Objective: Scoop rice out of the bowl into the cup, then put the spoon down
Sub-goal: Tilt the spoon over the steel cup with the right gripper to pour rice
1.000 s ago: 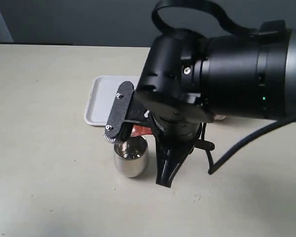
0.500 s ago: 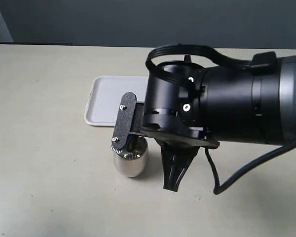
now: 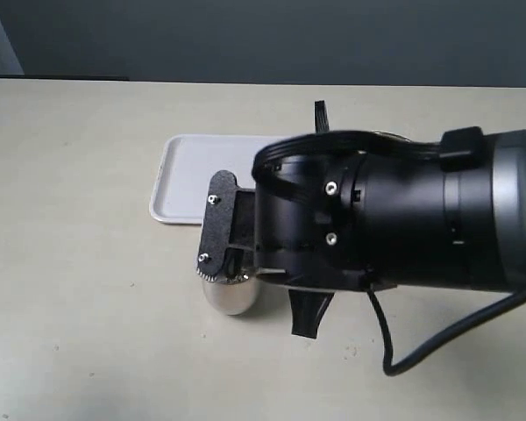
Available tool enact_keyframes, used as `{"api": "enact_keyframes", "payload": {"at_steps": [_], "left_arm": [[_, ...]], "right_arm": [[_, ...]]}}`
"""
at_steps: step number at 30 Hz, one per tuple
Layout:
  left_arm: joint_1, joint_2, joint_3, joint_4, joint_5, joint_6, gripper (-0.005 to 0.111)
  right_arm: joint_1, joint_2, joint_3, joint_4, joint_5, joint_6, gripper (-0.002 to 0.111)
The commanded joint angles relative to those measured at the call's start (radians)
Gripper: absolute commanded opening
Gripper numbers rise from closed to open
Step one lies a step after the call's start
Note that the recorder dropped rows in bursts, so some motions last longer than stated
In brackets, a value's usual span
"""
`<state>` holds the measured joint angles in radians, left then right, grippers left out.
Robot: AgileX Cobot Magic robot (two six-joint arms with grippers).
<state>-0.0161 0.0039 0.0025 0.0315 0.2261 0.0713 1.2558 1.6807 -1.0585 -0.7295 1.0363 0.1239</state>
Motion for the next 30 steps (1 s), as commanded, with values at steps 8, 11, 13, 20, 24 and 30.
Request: {"api": "enact_keyframes", "payload": {"at_steps": [8,11,13,20,24,30], "left_arm": [[-0.006,-0.004,-0.003,0.000,-0.009,-0.005,0.000],[-0.006,-0.004,-0.003,0.000,-0.009,-0.005,0.000],[-0.006,-0.004,-0.003,0.000,-0.009,-0.005,0.000],[-0.006,-0.004,-0.003,0.000,-0.009,-0.005,0.000],[-0.006,-0.004,-0.003,0.000,-0.009,-0.005,0.000],[-0.006,-0.004,-0.003,0.000,-0.009,-0.005,0.000]], "right_arm": [[0.014,-0.012,0.013,-0.033,-0.017,0.031,-0.001],[0.014,-0.012,0.030,-0.083,-0.016,0.062,-0.001],[0.014,-0.012,0.042,-0.090,-0.016,0.064,-0.001],[0.014,-0.012,0.049,-0.118,-0.022,0.094,-0.001],[0.017,-0.012,0.050,-0.120,-0.032,0.095,-0.001],[0.023,-0.012,0.051,-0.128,-0.040,0.097,-0.001]]}}
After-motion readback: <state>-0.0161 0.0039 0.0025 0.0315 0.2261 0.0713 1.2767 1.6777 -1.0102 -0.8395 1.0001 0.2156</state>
